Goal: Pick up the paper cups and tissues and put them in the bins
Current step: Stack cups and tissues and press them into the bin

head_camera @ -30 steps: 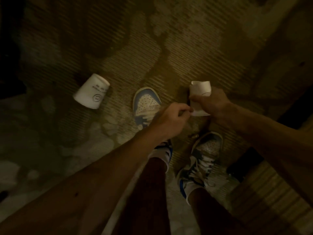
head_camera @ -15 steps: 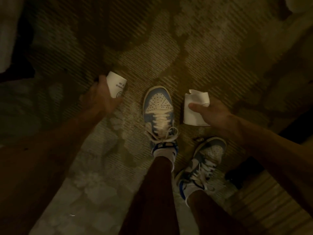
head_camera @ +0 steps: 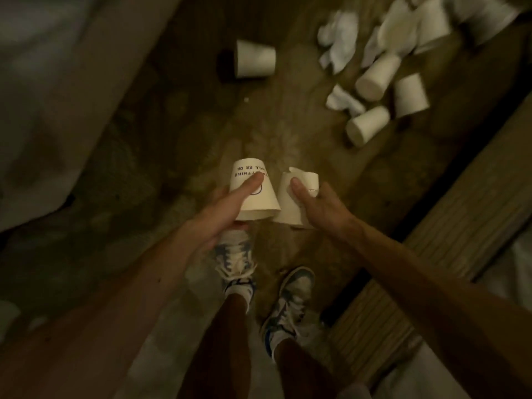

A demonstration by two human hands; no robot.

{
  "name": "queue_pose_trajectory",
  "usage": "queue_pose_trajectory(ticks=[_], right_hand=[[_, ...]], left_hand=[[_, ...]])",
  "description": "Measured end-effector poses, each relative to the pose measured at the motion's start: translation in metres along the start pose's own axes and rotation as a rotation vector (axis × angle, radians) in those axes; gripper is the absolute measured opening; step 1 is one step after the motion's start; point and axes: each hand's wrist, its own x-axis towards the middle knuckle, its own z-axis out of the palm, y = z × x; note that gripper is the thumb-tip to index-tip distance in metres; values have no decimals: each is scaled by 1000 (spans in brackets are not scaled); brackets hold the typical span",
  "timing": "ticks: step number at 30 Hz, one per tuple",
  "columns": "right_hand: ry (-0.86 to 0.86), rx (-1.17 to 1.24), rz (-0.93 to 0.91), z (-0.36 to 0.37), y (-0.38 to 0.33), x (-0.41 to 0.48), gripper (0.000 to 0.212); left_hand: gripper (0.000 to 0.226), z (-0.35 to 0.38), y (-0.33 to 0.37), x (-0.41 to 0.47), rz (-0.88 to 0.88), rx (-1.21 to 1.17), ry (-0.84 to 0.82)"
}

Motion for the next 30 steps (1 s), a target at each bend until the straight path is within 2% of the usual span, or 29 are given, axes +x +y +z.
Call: queue_pose_trajectory(ticks=[2,6,9,14,17,19,21,25,30], right_hand=[[-53,-10,-63,-22,-31,-8,43],[-88,65,-20,-56,-74,-11,35],[-107,60,33,-74,-83,0,51],[-176,97,165,-106,-68,32,58],[-99,77,225,-131,-60,67,52],[-28,118,289,-146,-51,95,62],[29,136,304,-158,-45,124,71],[96,156,316,-164,-31,179,74],[71,173,355,-164,-17,230,90]], left_hand=[[78,13,34,-19,-7,-78,-114],[64,35,80,-37,-9,-206,-359],[73,56,97,-37,-4,-241,-452],[83,95,101,-15,14,-161,-362],[84,108,96,4,-11,-151,-300],[84,120,95,17,-18,-197,-235],[78,133,95,32,-7,-232,-174],[66,160,98,67,-2,-216,-117],[50,176,92,104,5,-208,-112]])
